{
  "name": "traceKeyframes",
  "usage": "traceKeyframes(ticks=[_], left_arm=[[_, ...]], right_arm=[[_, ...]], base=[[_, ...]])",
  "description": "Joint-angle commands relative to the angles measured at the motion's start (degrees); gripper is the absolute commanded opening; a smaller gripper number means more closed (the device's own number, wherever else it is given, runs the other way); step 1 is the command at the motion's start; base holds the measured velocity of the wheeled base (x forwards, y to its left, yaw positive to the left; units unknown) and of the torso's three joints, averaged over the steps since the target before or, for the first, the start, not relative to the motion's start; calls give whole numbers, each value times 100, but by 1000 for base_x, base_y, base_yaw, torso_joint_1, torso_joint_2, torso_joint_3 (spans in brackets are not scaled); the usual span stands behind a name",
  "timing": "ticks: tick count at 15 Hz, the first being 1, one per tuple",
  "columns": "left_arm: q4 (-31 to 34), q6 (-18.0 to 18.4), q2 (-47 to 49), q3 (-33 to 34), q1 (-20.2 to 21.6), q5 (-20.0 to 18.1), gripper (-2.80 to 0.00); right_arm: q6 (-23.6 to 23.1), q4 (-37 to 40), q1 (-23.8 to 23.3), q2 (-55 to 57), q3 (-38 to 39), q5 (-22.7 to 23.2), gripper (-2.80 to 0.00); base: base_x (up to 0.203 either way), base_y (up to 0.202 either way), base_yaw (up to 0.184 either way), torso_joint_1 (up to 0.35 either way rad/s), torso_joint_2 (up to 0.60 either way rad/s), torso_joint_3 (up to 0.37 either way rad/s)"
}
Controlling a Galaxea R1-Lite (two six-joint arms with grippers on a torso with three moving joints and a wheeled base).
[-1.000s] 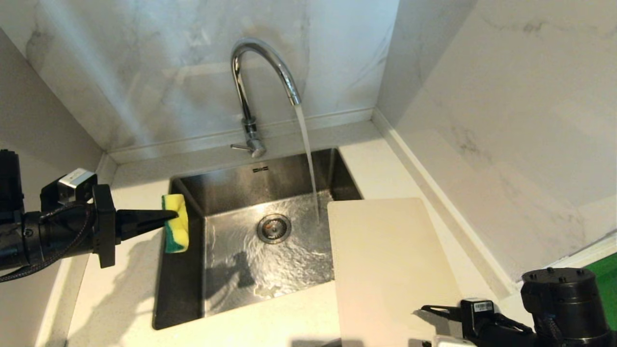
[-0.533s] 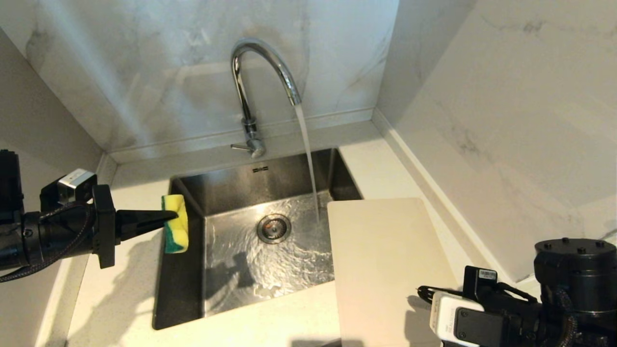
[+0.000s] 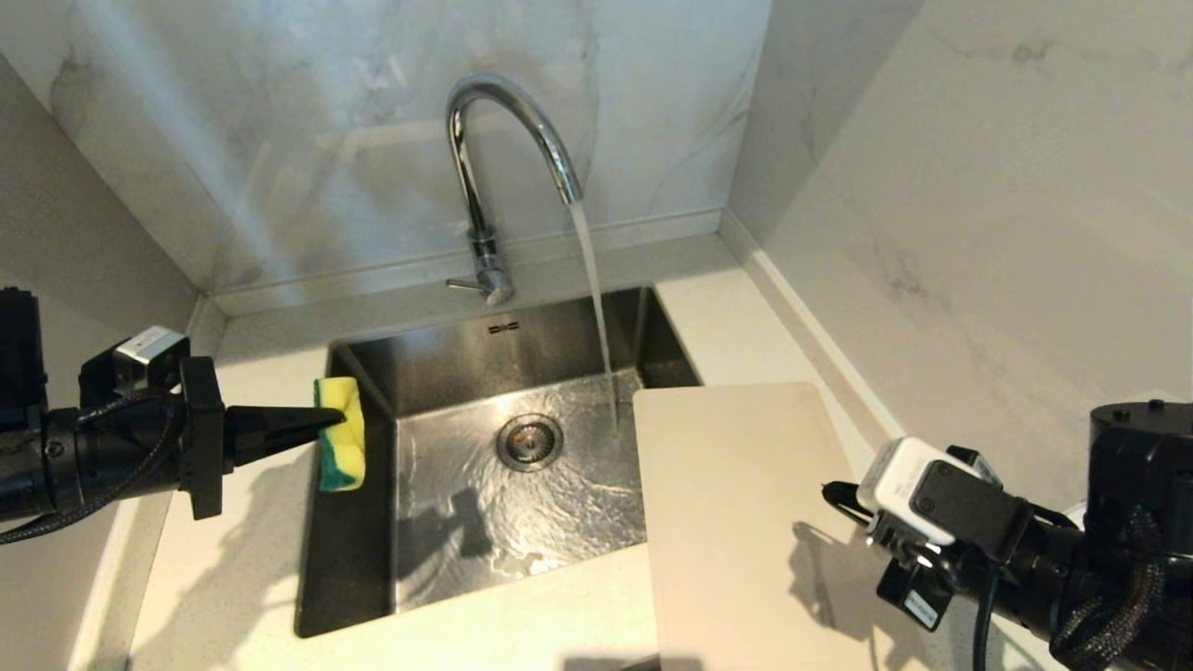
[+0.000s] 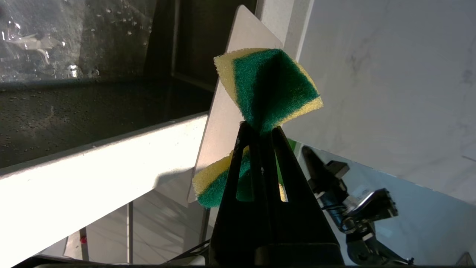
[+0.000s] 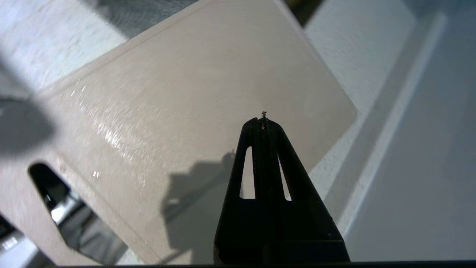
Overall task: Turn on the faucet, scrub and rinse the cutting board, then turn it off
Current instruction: Put down the cleaning cloth
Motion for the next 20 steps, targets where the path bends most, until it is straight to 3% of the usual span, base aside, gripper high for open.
traceKeyframes(ticks=[1,4,10,13,20], left_arm=[[20,-33,6,10,-1,-7,-280],[68,-31,23,1,-1,-6,-280],[94,-33,-12,1,8,-6,-280],[147,-33,-55,-25,-1,-6,-280],[147,-33,-74,-34,-9,3,-280]], right_arm=[[925,-21,2,-143,-279,-523,-280],[2071,50,-13,-240,-757,-1295,-280],[2577,394,-571,-519,-1356,-1383,-280],[2817,1006,-877,-860,-1807,-1369,-280],[3298,2232,-1116,-1990,-2386,-1386,-280]], base=[[0,0,0,0,0,0],[0,0,0,0,0,0],[0,0,0,0,0,0],[0,0,0,0,0,0],[0,0,0,0,0,0]])
